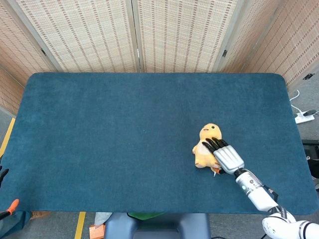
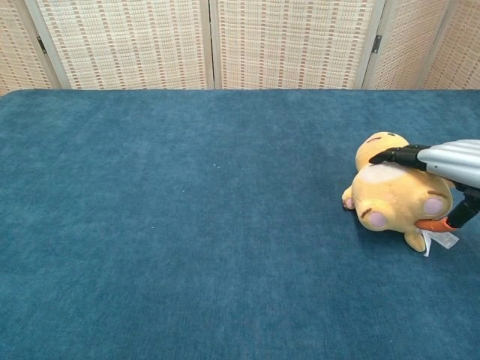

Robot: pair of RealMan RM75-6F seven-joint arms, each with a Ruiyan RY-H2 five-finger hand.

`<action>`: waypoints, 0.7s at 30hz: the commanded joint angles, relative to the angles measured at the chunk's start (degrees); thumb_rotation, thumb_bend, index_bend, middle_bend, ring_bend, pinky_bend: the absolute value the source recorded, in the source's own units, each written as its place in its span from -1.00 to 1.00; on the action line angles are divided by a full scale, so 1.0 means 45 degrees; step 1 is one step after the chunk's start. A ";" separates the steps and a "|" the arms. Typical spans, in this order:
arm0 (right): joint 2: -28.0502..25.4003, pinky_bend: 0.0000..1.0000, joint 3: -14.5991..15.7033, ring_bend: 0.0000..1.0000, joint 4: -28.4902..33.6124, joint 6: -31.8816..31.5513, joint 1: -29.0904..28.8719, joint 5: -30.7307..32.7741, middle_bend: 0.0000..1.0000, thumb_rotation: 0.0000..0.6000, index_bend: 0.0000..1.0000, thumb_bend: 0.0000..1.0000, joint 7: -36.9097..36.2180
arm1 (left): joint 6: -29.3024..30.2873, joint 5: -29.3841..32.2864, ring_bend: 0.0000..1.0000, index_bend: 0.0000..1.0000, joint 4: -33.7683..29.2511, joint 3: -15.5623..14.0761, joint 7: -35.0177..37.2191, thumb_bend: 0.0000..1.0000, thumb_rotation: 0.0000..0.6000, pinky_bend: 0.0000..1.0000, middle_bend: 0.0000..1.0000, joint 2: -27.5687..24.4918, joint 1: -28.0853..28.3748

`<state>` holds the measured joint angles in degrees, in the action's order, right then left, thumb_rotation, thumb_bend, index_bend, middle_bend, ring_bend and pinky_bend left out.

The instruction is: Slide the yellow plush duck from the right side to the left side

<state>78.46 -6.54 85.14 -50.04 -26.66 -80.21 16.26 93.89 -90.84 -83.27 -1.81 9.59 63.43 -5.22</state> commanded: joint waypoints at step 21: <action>0.3160 0.93 0.1628 0.32 -0.1220 -0.4034 -0.1911 -0.6427 0.35 1.00 0.13 0.29 -0.1295 | -0.0013 0.0087 -1.00 -1.00 0.0002 0.0096 0.0634 -0.42 1.00 -0.75 -0.93 -0.0078 0.0058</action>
<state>90.78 -0.37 78.87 -71.55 -33.22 -108.54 9.12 93.89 -90.50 -83.35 -1.36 12.26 63.13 -4.96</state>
